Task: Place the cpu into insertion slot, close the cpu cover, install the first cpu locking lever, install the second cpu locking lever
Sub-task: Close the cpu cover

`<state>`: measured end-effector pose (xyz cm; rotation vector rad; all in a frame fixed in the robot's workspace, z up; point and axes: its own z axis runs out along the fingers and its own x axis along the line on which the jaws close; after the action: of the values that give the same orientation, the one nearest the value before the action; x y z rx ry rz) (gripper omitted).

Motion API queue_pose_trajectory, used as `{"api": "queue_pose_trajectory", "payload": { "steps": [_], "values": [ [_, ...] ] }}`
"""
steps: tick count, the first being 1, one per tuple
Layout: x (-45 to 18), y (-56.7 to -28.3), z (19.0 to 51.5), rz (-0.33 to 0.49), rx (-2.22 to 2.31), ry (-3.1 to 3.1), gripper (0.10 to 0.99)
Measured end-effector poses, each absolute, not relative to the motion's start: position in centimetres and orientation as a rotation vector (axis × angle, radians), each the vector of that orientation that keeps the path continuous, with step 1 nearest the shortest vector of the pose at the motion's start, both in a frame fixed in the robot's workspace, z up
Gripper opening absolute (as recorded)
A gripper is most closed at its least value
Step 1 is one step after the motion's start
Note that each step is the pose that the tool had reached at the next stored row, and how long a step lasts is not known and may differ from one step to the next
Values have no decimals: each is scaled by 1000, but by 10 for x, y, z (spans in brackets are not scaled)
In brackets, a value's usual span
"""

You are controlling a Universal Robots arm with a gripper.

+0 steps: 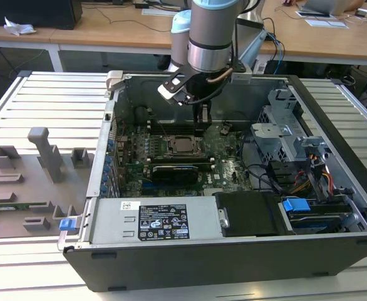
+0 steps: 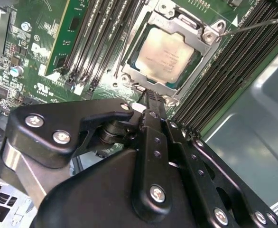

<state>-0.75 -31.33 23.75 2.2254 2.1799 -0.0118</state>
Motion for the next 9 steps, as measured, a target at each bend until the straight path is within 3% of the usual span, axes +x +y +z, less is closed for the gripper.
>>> {"api": "queue_pose_trajectory", "payload": {
  "steps": [9],
  "values": [
    [-17, -313, 237, -12, 2225, 2180, 106]
  ]
}}
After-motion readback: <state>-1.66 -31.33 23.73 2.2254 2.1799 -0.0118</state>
